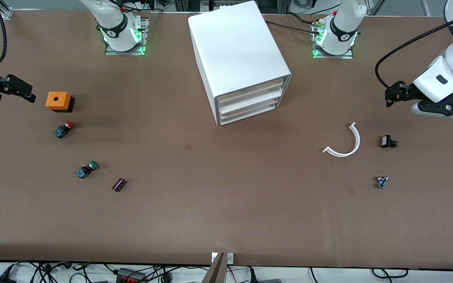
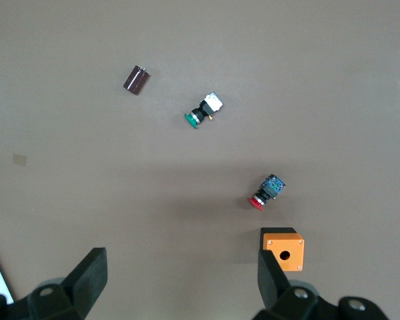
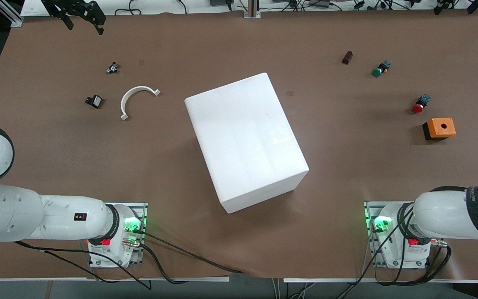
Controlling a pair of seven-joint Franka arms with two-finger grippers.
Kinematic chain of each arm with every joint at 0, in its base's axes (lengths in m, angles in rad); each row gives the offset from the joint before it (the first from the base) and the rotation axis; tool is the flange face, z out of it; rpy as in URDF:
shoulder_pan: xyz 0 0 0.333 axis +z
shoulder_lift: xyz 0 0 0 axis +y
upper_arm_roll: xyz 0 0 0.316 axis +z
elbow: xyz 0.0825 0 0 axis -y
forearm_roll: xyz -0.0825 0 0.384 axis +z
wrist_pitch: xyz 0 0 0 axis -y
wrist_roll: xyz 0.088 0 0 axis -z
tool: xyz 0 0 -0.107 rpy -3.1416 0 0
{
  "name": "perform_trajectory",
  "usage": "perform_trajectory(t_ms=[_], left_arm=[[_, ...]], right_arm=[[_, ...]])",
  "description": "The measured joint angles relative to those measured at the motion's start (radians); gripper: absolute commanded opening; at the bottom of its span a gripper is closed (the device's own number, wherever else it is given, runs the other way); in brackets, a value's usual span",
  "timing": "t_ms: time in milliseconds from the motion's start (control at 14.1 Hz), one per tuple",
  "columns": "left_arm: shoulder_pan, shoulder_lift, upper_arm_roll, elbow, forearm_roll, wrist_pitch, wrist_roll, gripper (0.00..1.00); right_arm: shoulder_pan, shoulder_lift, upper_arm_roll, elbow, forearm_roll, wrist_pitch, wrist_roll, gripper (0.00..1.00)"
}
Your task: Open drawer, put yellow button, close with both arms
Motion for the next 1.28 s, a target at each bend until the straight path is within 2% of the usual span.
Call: perform_trajectory(t_ms=[1279], left_arm=[[-0.011, 0.0, -0.013, 0.016, 0.0, -0.029, 0.0, 1.0]], right_arm=[[0.001, 0.0, 0.005, 0.0, 0.0, 0.0, -0.002, 1.0]])
